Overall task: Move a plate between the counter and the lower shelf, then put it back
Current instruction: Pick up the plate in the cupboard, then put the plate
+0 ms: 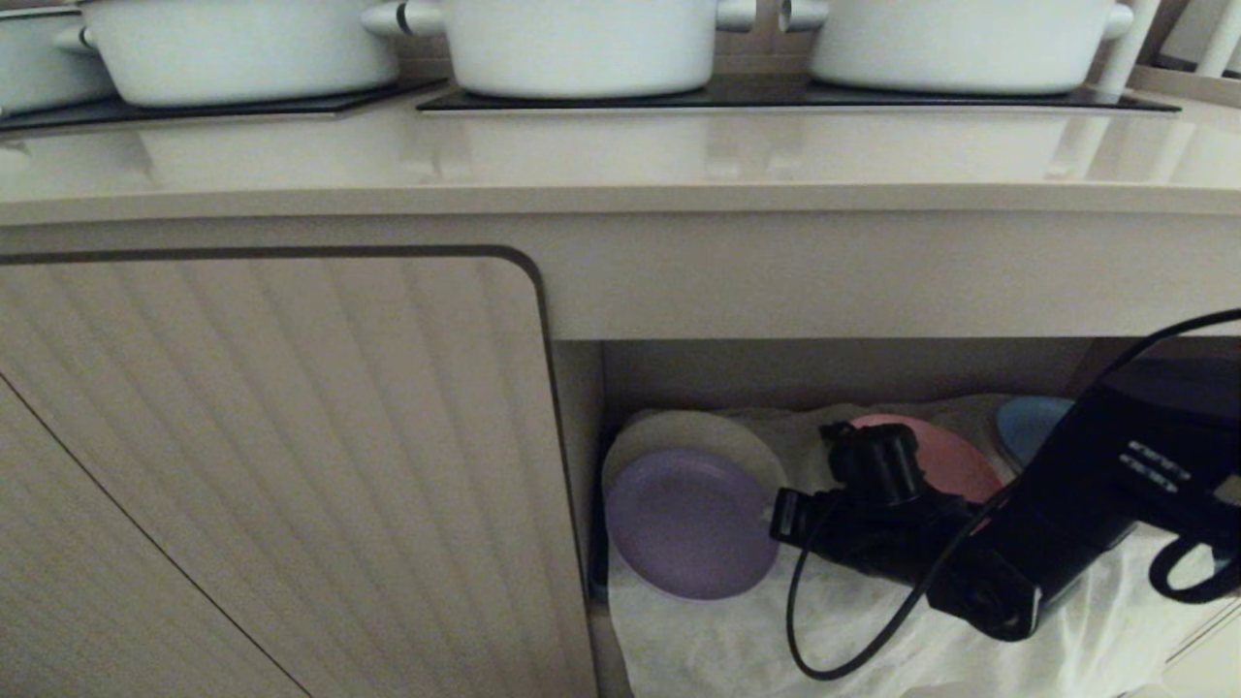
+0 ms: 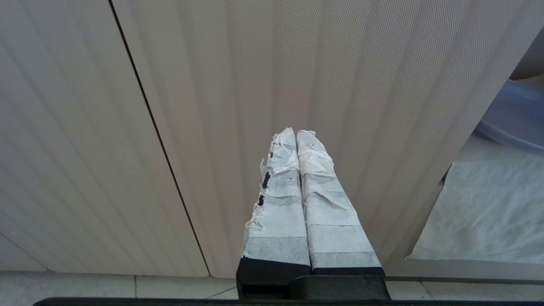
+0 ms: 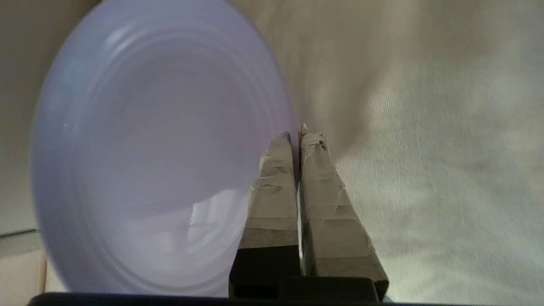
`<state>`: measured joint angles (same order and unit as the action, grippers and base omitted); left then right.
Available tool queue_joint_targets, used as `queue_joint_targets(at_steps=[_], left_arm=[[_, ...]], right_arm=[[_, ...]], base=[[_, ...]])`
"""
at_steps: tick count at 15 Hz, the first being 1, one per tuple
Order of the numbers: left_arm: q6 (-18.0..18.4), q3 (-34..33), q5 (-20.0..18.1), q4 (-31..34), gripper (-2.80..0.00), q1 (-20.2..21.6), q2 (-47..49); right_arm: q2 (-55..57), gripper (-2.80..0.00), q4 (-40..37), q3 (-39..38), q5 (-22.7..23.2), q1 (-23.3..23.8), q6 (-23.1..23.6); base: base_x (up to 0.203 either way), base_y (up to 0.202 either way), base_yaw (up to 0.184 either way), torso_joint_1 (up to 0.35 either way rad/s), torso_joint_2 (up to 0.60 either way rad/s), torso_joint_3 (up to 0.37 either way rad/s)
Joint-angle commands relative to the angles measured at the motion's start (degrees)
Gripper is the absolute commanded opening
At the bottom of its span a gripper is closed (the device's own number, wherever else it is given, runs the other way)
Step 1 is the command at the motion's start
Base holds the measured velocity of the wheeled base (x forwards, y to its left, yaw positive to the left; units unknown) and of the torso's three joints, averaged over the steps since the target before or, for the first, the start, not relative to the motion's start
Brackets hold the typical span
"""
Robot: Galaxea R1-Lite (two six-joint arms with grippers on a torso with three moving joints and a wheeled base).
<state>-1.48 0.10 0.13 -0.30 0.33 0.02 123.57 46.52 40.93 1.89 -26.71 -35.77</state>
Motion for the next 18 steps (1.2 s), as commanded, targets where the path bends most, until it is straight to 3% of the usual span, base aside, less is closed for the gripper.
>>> queue_joint_targets(at_steps=[1,13,18], left_arm=[[0.0,0.0,0.0,0.0,-2.80,0.0,0.1],[0.0,0.0,0.0,0.0,-2.80,0.0,0.1],[0.0,0.0,0.0,0.0,-2.80,0.0,0.1]], right_arm=[[-1.9,-2.80,0.4,-1.9,0.0,0.0,-0.1],[-12.4,-2.80,0.9,-13.9,0.0,0.0,0.3],[-18.5,-2.80,1.1,-21.3,0.0,0.0,3.0]], base=[[0.000,0.000,0.000,0.000,0.00,0.000],[0.000,0.000,0.000,0.000,0.00,0.000],[0.000,0.000,0.000,0.000,0.00,0.000]])
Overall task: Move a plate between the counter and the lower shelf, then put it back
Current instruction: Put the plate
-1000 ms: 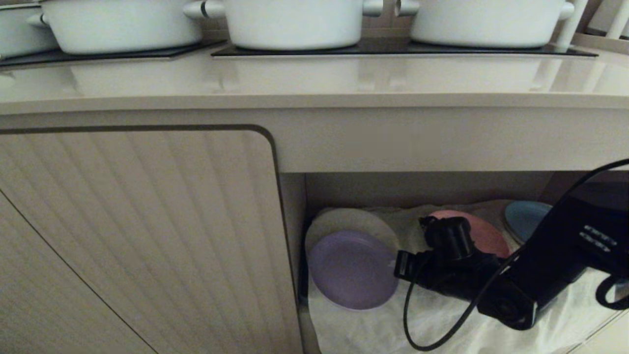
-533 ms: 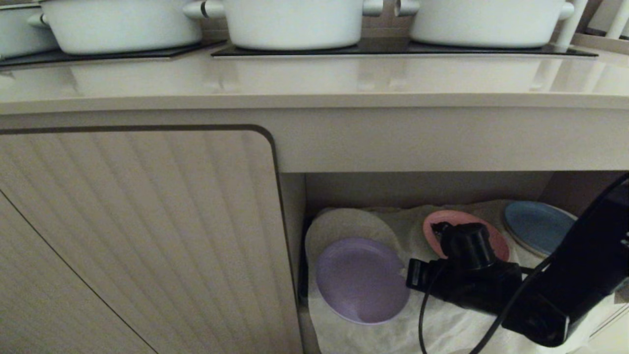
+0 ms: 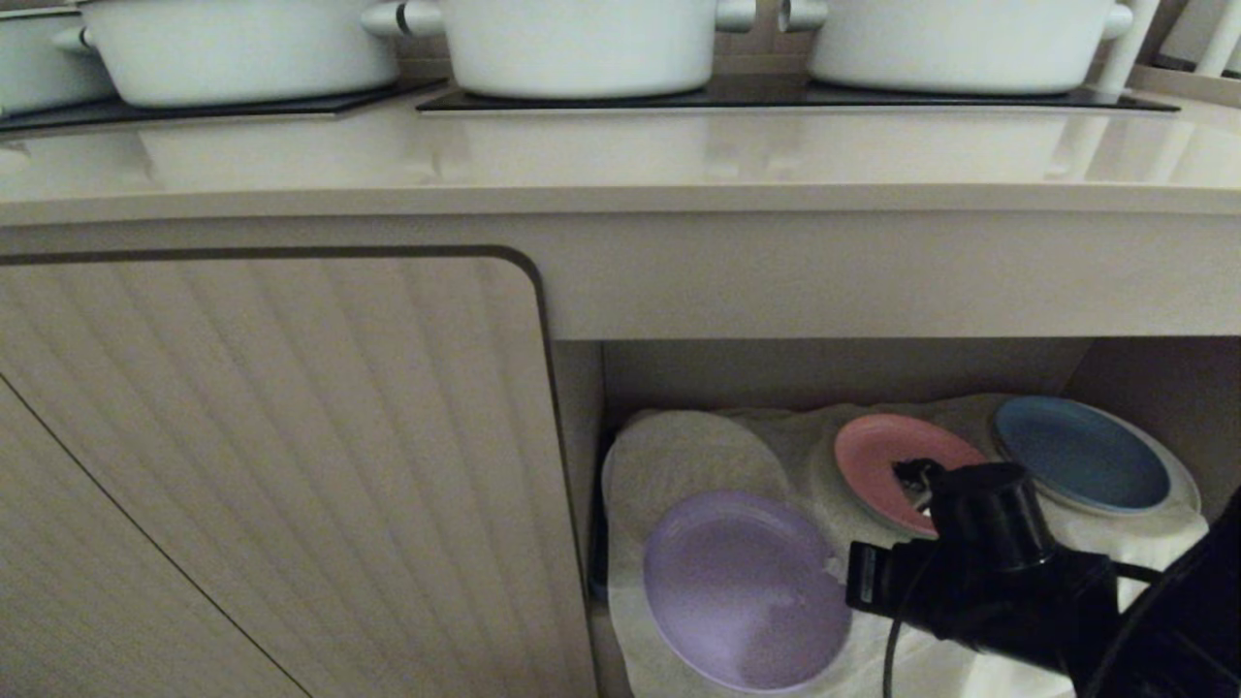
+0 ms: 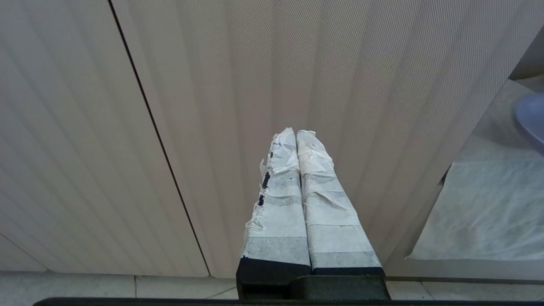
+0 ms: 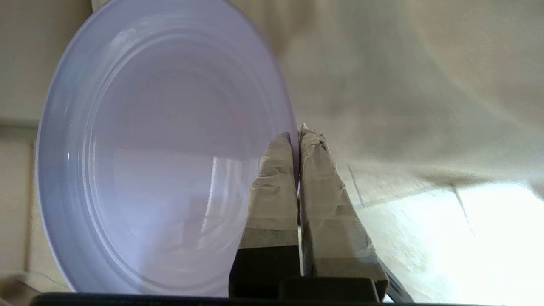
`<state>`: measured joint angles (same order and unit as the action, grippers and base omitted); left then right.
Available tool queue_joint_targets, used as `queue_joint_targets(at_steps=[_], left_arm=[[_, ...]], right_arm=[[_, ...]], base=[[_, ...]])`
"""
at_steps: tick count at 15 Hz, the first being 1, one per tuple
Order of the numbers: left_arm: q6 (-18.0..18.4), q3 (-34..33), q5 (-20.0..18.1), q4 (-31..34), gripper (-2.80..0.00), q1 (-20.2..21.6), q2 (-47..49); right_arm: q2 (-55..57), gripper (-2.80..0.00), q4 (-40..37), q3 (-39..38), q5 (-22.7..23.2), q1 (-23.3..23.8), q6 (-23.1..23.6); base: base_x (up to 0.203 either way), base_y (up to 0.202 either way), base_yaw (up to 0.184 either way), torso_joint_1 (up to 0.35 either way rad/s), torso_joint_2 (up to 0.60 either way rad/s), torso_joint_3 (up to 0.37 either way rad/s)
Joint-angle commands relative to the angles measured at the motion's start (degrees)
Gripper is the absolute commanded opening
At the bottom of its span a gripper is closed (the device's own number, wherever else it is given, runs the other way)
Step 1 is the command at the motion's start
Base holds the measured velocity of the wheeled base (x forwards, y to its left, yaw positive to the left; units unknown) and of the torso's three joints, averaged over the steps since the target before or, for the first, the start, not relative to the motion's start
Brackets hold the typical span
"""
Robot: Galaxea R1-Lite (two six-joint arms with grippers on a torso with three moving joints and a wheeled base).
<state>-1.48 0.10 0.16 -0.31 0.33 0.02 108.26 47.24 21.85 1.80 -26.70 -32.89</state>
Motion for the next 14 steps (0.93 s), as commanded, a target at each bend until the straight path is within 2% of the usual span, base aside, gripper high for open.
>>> queue_joint_targets(at_steps=[1,6,10,14], left_arm=[[0.0,0.0,0.0,0.0,-2.80,0.0,0.1],[0.0,0.0,0.0,0.0,-2.80,0.0,0.1],[0.0,0.0,0.0,0.0,-2.80,0.0,0.1],[0.0,0.0,0.0,0.0,-2.80,0.0,0.1]], right_arm=[[-4.2,-2.80,0.4,-3.2,0.1,0.1,0.2],[-11.4,-2.80,-0.1,-7.6,0.2,0.7,0.5],[-19.1,-2.80,-0.7,-12.4,0.4,0.8,4.2],[-27.8,-2.80,-10.1,-14.8,0.4,1.0,5.9]], base=[[0.000,0.000,0.000,0.000,0.00,0.000],[0.000,0.000,0.000,0.000,0.00,0.000],[0.000,0.000,0.000,0.000,0.00,0.000],[0.000,0.000,0.000,0.000,0.00,0.000]])
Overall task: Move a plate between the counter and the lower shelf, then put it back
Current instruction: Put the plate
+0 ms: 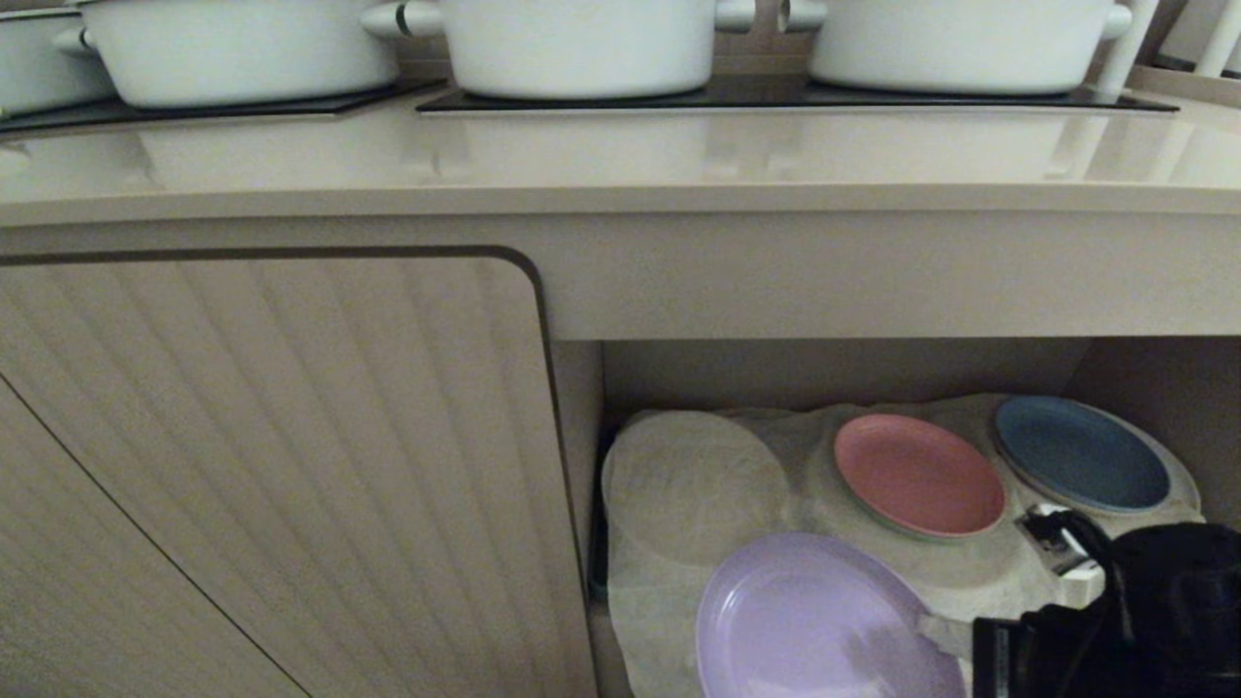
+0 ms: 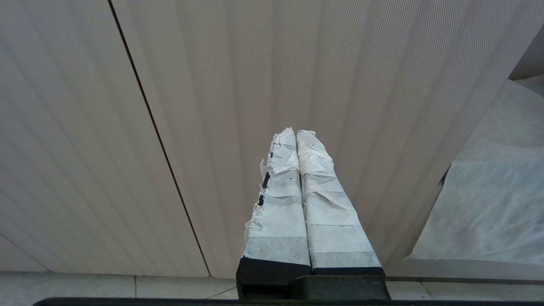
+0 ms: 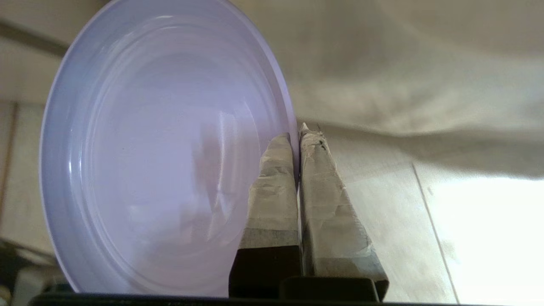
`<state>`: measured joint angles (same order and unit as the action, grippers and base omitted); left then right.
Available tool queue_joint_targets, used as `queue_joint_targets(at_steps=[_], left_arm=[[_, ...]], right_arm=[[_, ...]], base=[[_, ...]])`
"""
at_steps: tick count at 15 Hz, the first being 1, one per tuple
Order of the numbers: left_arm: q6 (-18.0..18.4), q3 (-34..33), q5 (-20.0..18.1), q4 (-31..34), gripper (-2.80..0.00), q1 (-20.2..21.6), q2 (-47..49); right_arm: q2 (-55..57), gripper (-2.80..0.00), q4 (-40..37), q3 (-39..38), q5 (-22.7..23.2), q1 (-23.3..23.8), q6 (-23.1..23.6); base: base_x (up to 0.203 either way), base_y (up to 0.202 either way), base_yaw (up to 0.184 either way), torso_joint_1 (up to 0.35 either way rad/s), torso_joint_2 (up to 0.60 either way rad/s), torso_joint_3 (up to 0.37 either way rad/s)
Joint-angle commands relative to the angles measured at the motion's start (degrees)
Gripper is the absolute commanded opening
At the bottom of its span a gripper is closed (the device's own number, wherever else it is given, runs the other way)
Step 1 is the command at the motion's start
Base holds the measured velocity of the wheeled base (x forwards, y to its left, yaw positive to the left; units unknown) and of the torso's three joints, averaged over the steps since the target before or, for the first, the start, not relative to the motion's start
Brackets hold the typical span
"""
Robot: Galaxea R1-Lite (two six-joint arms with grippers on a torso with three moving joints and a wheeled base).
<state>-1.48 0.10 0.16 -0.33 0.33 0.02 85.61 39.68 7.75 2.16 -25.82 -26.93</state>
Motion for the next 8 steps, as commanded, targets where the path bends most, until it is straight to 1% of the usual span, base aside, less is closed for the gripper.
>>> queue_joint_targets(at_steps=[1,2,6,7,8], left_arm=[[0.0,0.0,0.0,0.0,-2.80,0.0,0.1],[0.0,0.0,0.0,0.0,-2.80,0.0,0.1],[0.0,0.0,0.0,0.0,-2.80,0.0,0.1],[0.0,0.0,0.0,0.0,-2.80,0.0,0.1],[0.0,0.0,0.0,0.0,-2.80,0.0,0.1]], right_arm=[[-6.9,-2.80,-5.2,-1.0,0.0,0.1,0.1],[-8.1,-2.80,-6.8,-1.7,0.0,0.2,0.2],[-11.4,-2.80,-8.4,-4.6,-0.1,0.7,0.5],[-12.4,-2.80,-9.6,-4.7,-0.2,1.0,1.1],[-13.0,-2.80,-10.7,-5.6,-0.3,1.1,2.7]], base=[[0.000,0.000,0.000,0.000,0.00,0.000],[0.000,0.000,0.000,0.000,0.00,0.000],[0.000,0.000,0.000,0.000,0.00,0.000],[0.000,0.000,0.000,0.000,0.00,0.000],[0.000,0.000,0.000,0.000,0.00,0.000]])
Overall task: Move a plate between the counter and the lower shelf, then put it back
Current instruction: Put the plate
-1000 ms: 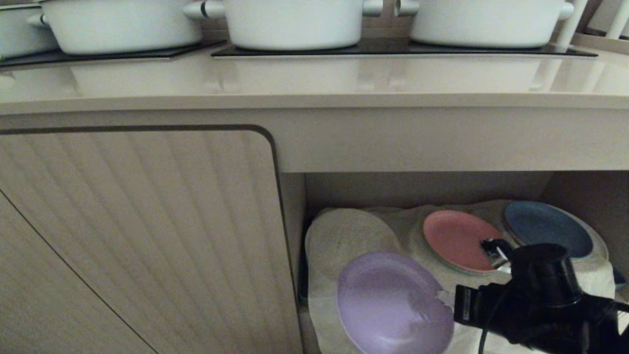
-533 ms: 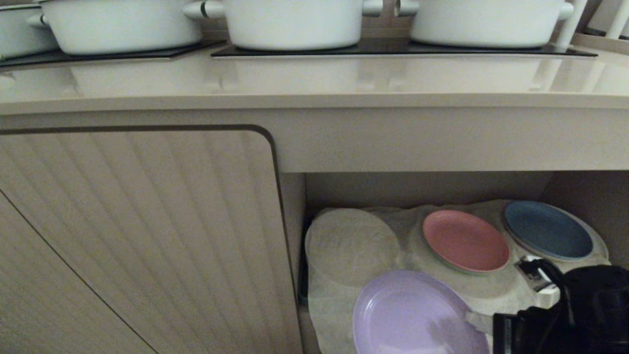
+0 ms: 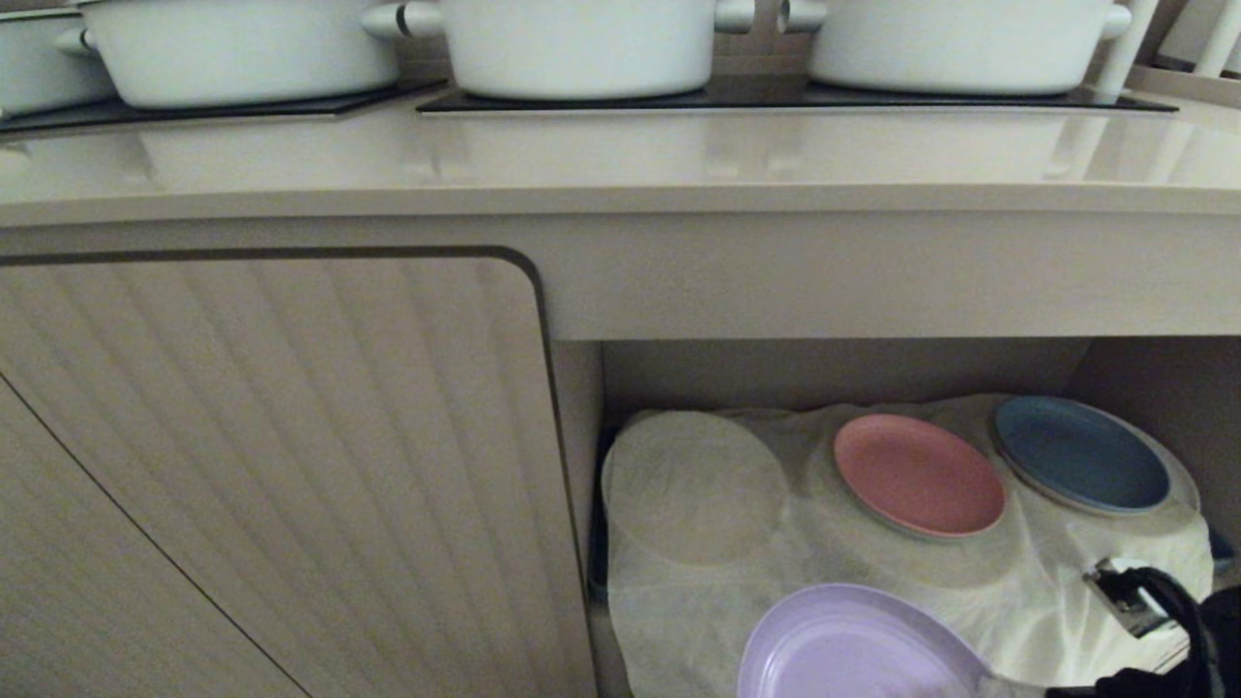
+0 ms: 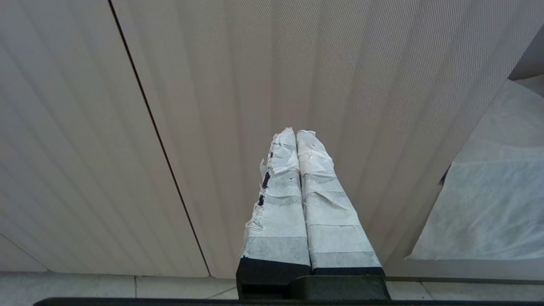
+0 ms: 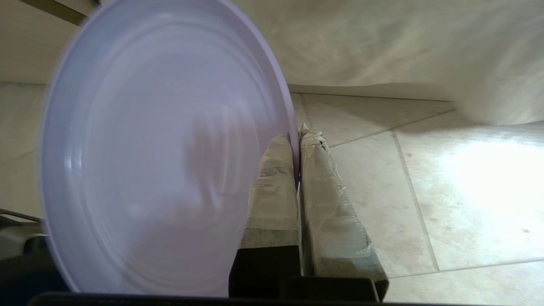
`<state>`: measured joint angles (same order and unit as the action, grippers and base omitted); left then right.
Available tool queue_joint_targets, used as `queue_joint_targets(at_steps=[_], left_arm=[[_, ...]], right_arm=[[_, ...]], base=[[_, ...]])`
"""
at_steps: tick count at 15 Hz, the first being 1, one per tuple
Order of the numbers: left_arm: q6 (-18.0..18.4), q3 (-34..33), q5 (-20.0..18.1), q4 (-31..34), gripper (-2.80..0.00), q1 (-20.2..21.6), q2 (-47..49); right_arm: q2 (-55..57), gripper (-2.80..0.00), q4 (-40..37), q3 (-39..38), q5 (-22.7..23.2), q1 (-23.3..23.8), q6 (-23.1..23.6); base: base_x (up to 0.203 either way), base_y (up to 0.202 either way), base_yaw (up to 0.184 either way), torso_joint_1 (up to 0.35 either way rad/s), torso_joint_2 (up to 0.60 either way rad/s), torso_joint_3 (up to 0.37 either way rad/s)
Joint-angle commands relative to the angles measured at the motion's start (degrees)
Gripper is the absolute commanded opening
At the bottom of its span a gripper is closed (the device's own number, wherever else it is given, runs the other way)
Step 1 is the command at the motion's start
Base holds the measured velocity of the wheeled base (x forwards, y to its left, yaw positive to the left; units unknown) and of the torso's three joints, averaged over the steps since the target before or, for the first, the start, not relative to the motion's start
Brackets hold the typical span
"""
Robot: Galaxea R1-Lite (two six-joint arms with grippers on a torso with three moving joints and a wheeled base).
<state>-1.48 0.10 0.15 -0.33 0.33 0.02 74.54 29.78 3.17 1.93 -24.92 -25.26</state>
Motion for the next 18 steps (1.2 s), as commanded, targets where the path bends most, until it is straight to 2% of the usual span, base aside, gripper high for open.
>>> queue_joint_targets(at_steps=[1,5,12,18], left_arm=[[0.0,0.0,0.0,0.0,-2.80,0.0,0.1],[0.0,0.0,0.0,0.0,-2.80,0.0,0.1],[0.0,0.0,0.0,0.0,-2.80,0.0,0.1],[0.0,0.0,0.0,0.0,-2.80,0.0,0.1]], right_arm=[[-2.1,-2.80,-0.7,-2.0,-0.1,0.6,2.4],[-1.6,-2.80,-0.6,-1.9,-0.2,2.9,2.8],[-0.6,-2.80,2.8,-2.0,-2.0,3.1,2.4],[-0.6,-2.80,3.6,-3.1,-1.8,3.2,2.2]], base=[[0.000,0.000,0.000,0.000,0.00,0.000],[0.000,0.000,0.000,0.000,0.00,0.000],[0.000,0.000,0.000,0.000,0.00,0.000],[0.000,0.000,0.000,0.000,0.00,0.000]])
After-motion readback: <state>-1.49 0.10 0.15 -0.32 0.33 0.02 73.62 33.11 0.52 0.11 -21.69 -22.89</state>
